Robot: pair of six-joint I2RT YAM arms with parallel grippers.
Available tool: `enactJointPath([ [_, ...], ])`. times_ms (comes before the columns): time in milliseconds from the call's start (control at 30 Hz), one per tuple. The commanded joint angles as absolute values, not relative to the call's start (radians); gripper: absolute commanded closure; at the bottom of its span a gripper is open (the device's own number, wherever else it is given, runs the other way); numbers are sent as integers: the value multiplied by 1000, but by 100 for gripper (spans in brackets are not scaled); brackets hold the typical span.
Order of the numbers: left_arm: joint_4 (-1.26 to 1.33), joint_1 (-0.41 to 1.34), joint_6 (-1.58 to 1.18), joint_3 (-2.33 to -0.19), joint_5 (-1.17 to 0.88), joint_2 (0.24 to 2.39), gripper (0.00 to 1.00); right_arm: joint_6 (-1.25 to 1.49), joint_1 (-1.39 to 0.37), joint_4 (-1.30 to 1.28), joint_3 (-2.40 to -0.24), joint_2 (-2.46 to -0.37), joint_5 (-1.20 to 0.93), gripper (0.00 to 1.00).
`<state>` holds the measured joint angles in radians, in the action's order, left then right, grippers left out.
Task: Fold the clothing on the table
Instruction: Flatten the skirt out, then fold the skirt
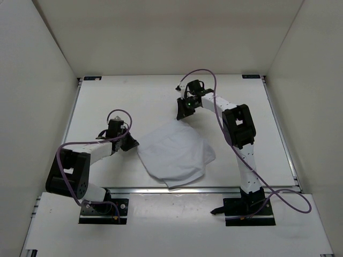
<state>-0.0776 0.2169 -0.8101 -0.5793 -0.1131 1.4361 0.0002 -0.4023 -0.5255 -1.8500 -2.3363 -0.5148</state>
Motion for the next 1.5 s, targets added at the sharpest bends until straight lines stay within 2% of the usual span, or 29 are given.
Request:
enactJointPath([
  [0,-26,203,-810,-606,-118,1437,100,-5,-385,-538,-1890,-2316,-515,100],
  [133,-41,181,-723,-690,-109,1454,100,34,-348,-540,-1927,-2252,-515,100],
  [233,-63,163,-626,-836,-158,1489,100,43,-289,-560,-2017,-2203,-497,100],
  [400,-156,195,-410,-1258,-166,1545,100,71,-189,-548,-2281,-2106,-488,100],
  [500,-227,236,-278,-1475,-109,1543,100,43,-160,-545,-2315,-1993,-463,100],
  [600,-225,261,-229,-1551,-89,1523,100,8,-158,-568,-2278,-1912,-419,100],
  [667,-207,273,-213,-1520,-84,1478,100,-41,-163,-551,-2190,-1824,-422,100],
  [767,-152,310,-206,-1366,-84,1393,100,-69,-187,-497,-1923,-1685,-390,100],
  [967,-146,376,-242,-943,-48,1172,100,-22,-310,-270,-1124,-1341,-345,100],
  [1067,-219,386,-279,-812,-89,1066,100,78,-337,-258,-875,-1211,-363,100],
  [1167,-310,402,-333,-740,-115,1002,100,136,-379,-270,-735,-1141,-376,100],
  [1233,-345,396,-385,-718,-159,989,100,158,-380,-271,-723,-1124,-373,100],
  [1367,-316,379,-408,-719,-144,1023,100,146,-335,-236,-829,-1218,-417,100],
  [1467,-314,283,-400,-796,-186,1127,100,124,-324,-212,-970,-1362,-434,100],
])
